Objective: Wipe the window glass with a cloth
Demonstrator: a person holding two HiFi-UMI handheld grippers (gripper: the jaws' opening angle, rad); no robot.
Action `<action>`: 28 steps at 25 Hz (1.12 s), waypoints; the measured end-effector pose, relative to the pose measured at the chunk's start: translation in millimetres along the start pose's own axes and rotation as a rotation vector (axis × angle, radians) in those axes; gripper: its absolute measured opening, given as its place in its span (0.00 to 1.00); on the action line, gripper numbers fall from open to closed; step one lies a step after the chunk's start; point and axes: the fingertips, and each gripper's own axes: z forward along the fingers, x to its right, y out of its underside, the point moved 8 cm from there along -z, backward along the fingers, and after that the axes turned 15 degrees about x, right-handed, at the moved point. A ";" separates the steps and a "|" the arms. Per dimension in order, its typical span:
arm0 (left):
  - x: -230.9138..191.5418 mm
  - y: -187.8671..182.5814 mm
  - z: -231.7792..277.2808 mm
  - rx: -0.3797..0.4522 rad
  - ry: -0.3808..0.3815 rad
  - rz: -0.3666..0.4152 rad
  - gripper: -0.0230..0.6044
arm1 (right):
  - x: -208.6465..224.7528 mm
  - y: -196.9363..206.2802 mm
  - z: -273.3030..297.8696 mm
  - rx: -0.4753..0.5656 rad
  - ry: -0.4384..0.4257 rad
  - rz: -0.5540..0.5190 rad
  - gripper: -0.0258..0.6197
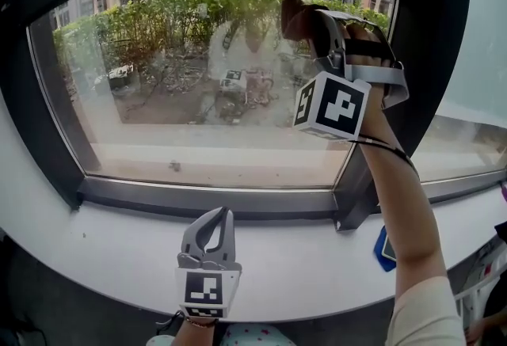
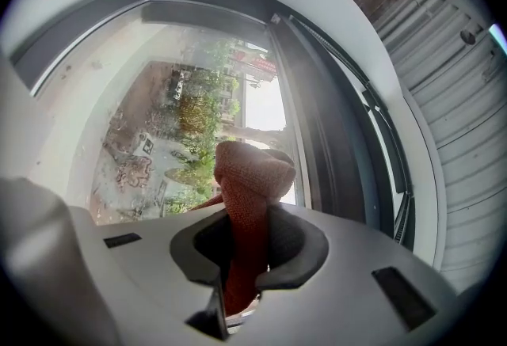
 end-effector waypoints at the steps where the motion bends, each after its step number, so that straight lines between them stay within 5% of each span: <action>1: 0.2 0.0 0.3 0.001 0.001 -0.002 0.07 | -2.9 -0.5 -1.1 0.003 0.000 -0.004 0.13; 28: -1.6 0.8 0.2 0.006 0.004 -0.020 0.07 | -75.1 -18.9 -31.6 0.061 -0.065 0.031 0.13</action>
